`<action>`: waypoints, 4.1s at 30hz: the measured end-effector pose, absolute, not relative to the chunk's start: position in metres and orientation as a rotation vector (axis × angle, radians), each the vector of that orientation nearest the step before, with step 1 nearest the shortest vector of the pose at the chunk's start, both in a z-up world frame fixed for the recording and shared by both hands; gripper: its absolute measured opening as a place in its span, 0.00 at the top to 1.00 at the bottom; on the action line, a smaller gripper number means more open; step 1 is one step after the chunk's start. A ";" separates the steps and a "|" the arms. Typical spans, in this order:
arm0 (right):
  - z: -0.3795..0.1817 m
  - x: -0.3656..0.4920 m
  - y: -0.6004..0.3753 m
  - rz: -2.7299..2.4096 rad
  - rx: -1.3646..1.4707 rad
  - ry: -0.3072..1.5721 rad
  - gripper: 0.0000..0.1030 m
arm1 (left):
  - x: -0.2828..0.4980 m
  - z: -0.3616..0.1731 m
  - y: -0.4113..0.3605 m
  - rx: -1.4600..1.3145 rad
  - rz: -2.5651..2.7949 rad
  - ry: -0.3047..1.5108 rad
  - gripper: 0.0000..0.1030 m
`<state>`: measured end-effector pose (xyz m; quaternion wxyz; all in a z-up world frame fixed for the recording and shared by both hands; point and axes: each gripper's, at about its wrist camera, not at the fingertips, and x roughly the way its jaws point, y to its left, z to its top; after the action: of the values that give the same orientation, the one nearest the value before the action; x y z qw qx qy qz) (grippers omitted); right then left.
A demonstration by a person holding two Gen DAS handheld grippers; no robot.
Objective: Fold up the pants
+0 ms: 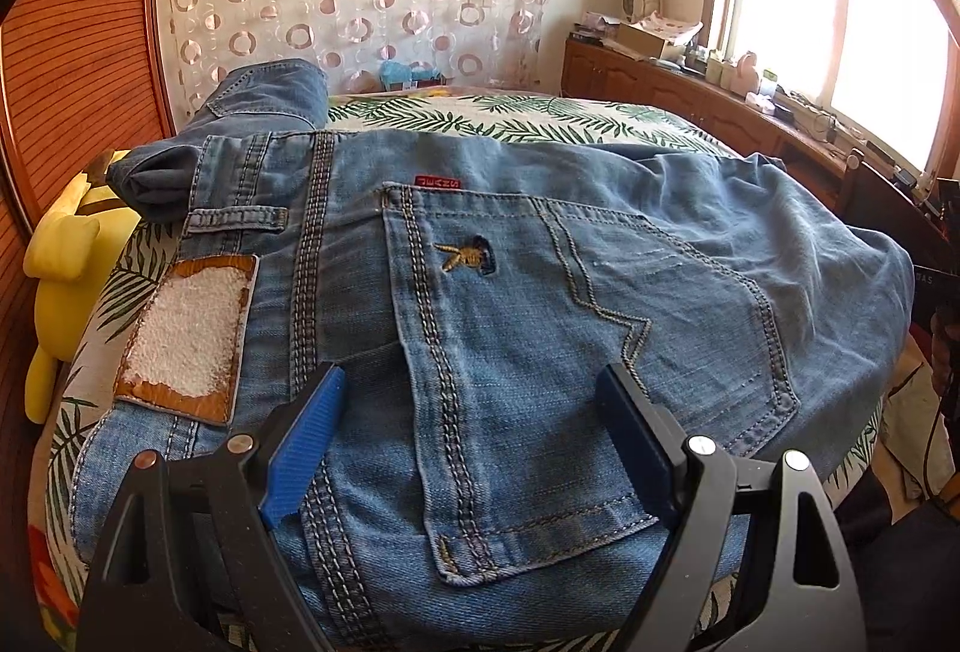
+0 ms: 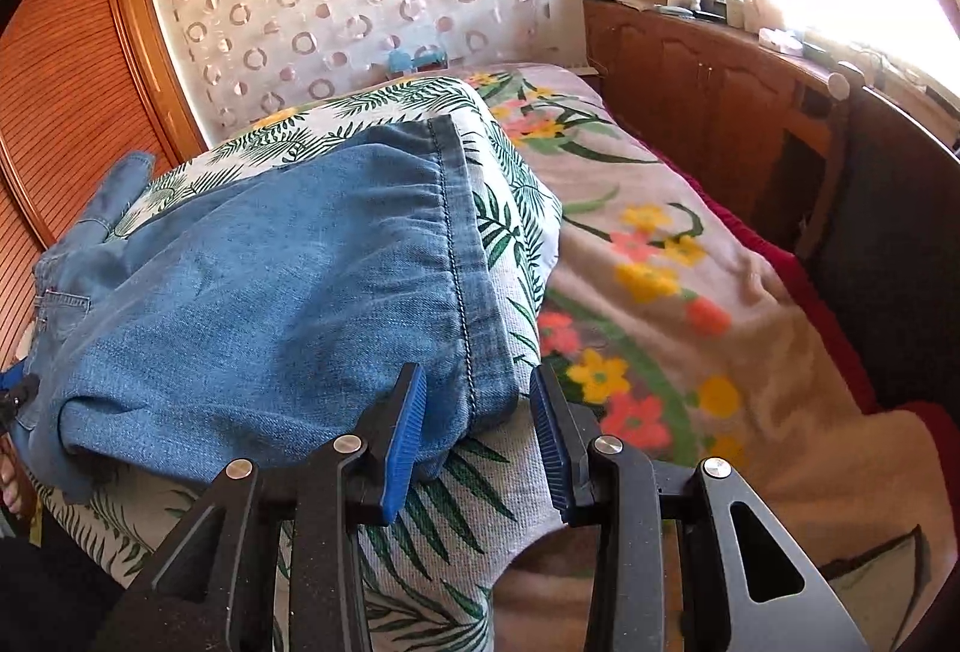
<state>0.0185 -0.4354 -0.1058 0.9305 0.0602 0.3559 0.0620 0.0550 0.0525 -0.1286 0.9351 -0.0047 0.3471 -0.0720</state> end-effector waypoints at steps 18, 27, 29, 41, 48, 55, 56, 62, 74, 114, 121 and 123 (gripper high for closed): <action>-0.085 0.013 -0.445 0.119 0.082 0.637 0.92 | 0.057 -0.125 0.055 -0.029 -0.159 0.722 0.17; -0.055 -0.001 -0.473 0.078 0.062 0.550 0.93 | 0.050 -0.100 0.058 -0.057 -0.160 0.675 0.17; -0.054 -0.001 -0.470 0.096 0.068 0.544 0.93 | 0.048 -0.093 0.057 -0.048 -0.163 0.660 0.17; -0.028 -0.009 -0.435 0.302 0.011 0.444 0.93 | 0.037 -0.067 0.049 -0.025 -0.174 0.604 0.17; 0.008 -0.013 -0.372 0.514 -0.081 0.358 0.93 | 0.030 -0.060 0.060 -0.040 -0.154 0.581 0.17; 0.035 -0.006 -0.304 0.718 -0.159 0.297 0.93 | 0.023 -0.054 0.080 -0.072 -0.119 0.557 0.17; 0.035 -0.002 -0.296 0.742 -0.173 0.296 0.93 | 0.022 -0.054 0.082 -0.075 -0.115 0.555 0.17; 0.018 0.016 -0.270 0.802 -0.235 0.362 0.90 | 0.021 -0.057 0.092 -0.090 -0.103 0.558 0.17; 0.023 0.015 -0.250 0.686 -0.216 0.399 0.58 | 0.035 -0.071 0.077 -0.098 -0.149 0.596 0.17; 0.030 0.040 -0.195 0.715 -0.149 0.598 0.92 | 0.030 -0.049 0.027 -0.021 -0.371 0.549 0.93; 0.103 0.018 -0.155 0.793 -0.195 0.409 0.92 | 0.002 -0.005 0.068 -0.036 -0.297 0.448 0.93; 0.115 0.017 -0.136 0.816 -0.217 0.384 0.92 | -0.003 0.000 0.080 -0.043 -0.272 0.435 0.93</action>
<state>0.0173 -0.1359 0.1146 0.8945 -0.1045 0.1850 0.3934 -0.0032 0.0802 0.0000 0.9671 -0.0213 0.2150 -0.1344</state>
